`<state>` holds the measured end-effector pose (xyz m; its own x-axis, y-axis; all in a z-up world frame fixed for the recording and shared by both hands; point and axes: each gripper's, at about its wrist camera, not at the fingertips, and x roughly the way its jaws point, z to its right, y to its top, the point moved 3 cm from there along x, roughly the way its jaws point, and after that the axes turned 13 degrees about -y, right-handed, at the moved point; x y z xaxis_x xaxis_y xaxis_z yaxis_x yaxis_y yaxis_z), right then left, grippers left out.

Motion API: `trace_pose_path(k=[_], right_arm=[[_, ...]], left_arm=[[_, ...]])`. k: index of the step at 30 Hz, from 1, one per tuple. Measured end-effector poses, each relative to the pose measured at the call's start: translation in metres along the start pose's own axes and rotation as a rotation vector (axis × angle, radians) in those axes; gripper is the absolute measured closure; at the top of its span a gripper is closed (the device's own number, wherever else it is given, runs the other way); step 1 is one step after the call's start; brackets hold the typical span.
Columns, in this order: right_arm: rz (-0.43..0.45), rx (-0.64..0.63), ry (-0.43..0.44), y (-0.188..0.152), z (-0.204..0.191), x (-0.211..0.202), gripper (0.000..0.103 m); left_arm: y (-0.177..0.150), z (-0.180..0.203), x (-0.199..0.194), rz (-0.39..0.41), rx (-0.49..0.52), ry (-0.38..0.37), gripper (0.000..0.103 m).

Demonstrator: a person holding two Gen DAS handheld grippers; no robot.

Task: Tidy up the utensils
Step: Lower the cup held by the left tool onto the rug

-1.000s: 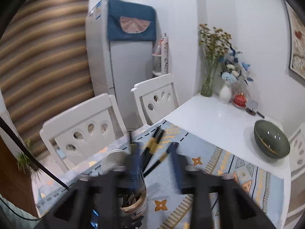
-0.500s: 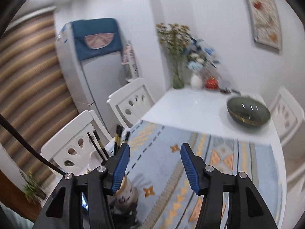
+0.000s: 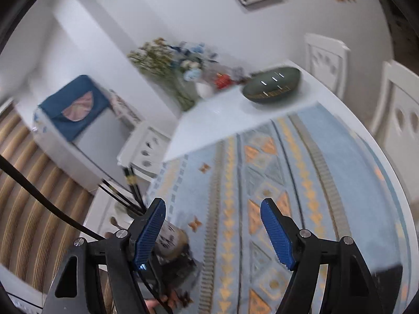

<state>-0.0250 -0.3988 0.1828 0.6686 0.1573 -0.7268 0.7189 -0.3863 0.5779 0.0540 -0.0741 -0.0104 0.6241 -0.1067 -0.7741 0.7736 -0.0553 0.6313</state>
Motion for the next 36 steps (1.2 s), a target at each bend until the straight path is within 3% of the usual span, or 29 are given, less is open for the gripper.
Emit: trace_pose_path(k=[4,8,13,16,21,26,36], right_arm=[[-0.010,0.026,-0.032,-0.022,-0.003,-0.014,0.030],[0.001,-0.013,-0.125,-0.054,-0.025,-0.033,0.030],[-0.146,-0.006,-0.167,-0.115,-0.059,-0.024,0.030],[-0.220,-0.085,-0.192,-0.154,-0.086,-0.021,0.030],[-0.177,-0.233,-0.248,-0.192,-0.120,-0.044,0.030],[-0.118,-0.269,-0.323,-0.212,-0.126,-0.062,0.030],[-0.177,-0.167,-0.348,-0.219,-0.110,-0.063,0.030]], left_arm=[[0.001,0.003,0.004,-0.001,0.000,-0.022,0.001],[-0.001,0.001,0.004,-0.001,0.000,-0.057,0.001],[-0.002,-0.006,0.004,0.006,-0.034,-0.108,0.001],[-0.003,-0.012,0.003,0.011,-0.067,-0.115,0.001],[-0.001,-0.017,0.006,0.011,-0.085,-0.139,0.001],[-0.001,-0.016,0.004,0.024,-0.080,-0.152,0.001],[-0.018,-0.040,-0.028,0.043,-0.103,-0.174,0.001]])
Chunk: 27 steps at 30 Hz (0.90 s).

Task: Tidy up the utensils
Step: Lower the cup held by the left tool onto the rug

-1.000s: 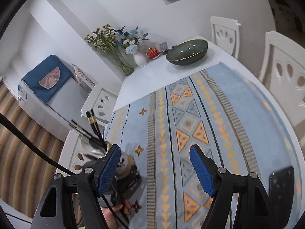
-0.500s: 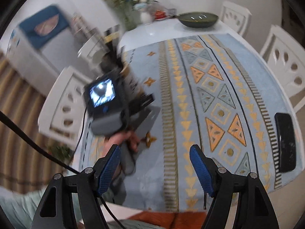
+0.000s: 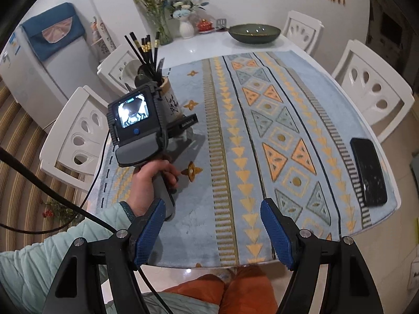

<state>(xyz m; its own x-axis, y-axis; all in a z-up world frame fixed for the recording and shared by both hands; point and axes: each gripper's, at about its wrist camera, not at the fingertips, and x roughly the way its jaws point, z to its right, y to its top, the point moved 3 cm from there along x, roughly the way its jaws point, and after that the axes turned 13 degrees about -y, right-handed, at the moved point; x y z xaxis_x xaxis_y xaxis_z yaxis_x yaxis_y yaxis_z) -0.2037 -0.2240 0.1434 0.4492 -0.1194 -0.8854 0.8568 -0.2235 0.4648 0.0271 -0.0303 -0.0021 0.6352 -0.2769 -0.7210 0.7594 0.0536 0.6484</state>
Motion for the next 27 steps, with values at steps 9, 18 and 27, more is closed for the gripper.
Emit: trace_pose_path(k=[9,18,27], right_arm=[[-0.046,-0.032,0.045,0.016,0.001,0.017,0.030],[-0.086,0.019,0.085,0.049,0.031,0.042,0.030],[-0.129,0.073,0.150,0.080,0.058,0.075,0.030]], left_arm=[[0.001,0.009,-0.009,0.012,0.036,0.019,0.001],[-0.003,0.012,-0.010,-0.002,0.039,0.047,0.001],[-0.005,0.020,0.013,-0.030,0.049,0.090,0.001]])
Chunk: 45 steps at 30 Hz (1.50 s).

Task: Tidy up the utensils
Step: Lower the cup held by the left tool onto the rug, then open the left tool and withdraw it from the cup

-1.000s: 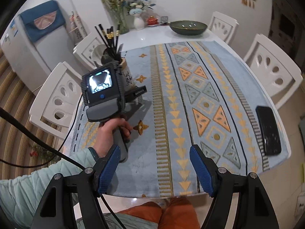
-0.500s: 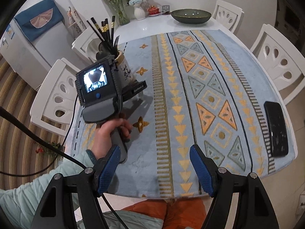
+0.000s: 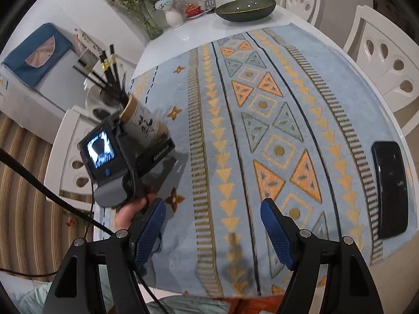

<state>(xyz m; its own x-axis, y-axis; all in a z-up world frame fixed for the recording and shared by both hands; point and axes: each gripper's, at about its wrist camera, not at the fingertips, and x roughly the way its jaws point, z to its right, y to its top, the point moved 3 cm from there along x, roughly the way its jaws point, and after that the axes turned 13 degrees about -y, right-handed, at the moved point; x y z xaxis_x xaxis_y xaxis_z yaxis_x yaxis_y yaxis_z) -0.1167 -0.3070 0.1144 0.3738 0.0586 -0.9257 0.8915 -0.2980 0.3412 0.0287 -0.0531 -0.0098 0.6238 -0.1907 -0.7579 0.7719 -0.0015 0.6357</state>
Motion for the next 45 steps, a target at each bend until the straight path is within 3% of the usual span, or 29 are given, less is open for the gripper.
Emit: trace_pose_path(k=[4,15,28,36,40,45], right_arm=[[-0.022,-0.015,0.000,0.009,0.000,0.012,0.030],[0.072,-0.181,-0.140,0.047,-0.012,0.026,0.030],[0.016,-0.272,-0.107,0.076,-0.027,0.065,0.030],[0.022,-0.298,-0.087,0.085,-0.027,0.074,0.030],[0.078,-0.320,-0.097,0.088,-0.026,0.065,0.030],[0.247,-0.364,-0.153,0.090,-0.025,0.037,0.030]], left_arm=[[0.001,0.004,0.004,0.000,0.003,0.008,0.001],[0.001,0.007,0.004,0.002,0.009,0.017,0.000],[0.000,0.023,0.006,-0.002,0.032,0.056,0.000],[-0.020,0.039,-0.020,-0.008,0.012,0.106,0.001],[-0.021,0.052,-0.049,0.001,0.031,0.125,0.001],[-0.006,0.068,-0.098,0.066,0.049,0.150,0.001]])
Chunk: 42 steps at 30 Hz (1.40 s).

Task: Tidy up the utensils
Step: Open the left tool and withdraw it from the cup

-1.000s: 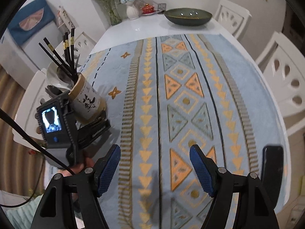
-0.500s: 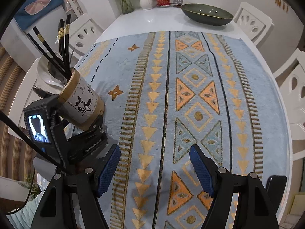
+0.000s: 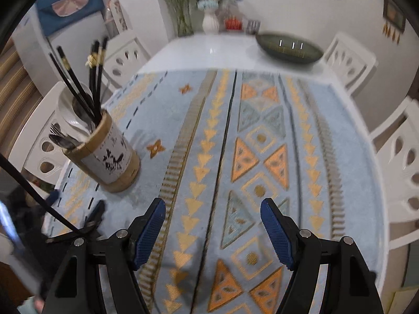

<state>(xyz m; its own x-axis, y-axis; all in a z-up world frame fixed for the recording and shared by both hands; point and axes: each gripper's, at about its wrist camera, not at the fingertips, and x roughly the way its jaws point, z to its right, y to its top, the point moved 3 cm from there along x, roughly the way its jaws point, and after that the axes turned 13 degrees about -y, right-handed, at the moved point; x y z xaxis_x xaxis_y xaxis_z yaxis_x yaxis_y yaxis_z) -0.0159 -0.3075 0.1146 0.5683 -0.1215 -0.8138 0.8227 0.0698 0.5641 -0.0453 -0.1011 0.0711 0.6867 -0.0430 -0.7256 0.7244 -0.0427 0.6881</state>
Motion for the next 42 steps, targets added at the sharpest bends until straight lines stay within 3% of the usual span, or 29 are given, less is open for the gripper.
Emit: trace_pose_path(k=[5,8,18,22,29,36,42], right_arm=[[0.170,0.009,-0.055,0.007,0.008,-0.033,0.030],[0.189,0.041,-0.040,0.008,0.012,-0.041,0.025],[0.079,0.065,-0.075,-0.010,0.024,-0.025,0.025],[0.004,0.056,-0.090,-0.018,0.021,-0.012,0.025],[-0.069,0.084,-0.085,-0.034,0.026,-0.002,0.025],[-0.082,0.095,-0.081,-0.038,0.027,-0.002,0.025],[-0.088,0.077,-0.083,-0.037,0.024,-0.002,0.025]], left_arm=[[0.019,0.003,-0.030,0.056,0.007,0.015,0.001],[0.023,0.002,-0.036,0.056,0.012,0.018,0.001],[0.020,0.020,-0.012,-0.045,0.016,-0.073,0.001],[0.018,0.030,-0.006,-0.072,0.077,-0.057,0.001],[0.012,0.030,-0.005,-0.081,0.074,-0.060,0.001],[0.016,0.046,-0.020,0.008,0.159,0.001,0.001],[0.015,0.046,-0.016,-0.010,0.157,0.009,0.001]])
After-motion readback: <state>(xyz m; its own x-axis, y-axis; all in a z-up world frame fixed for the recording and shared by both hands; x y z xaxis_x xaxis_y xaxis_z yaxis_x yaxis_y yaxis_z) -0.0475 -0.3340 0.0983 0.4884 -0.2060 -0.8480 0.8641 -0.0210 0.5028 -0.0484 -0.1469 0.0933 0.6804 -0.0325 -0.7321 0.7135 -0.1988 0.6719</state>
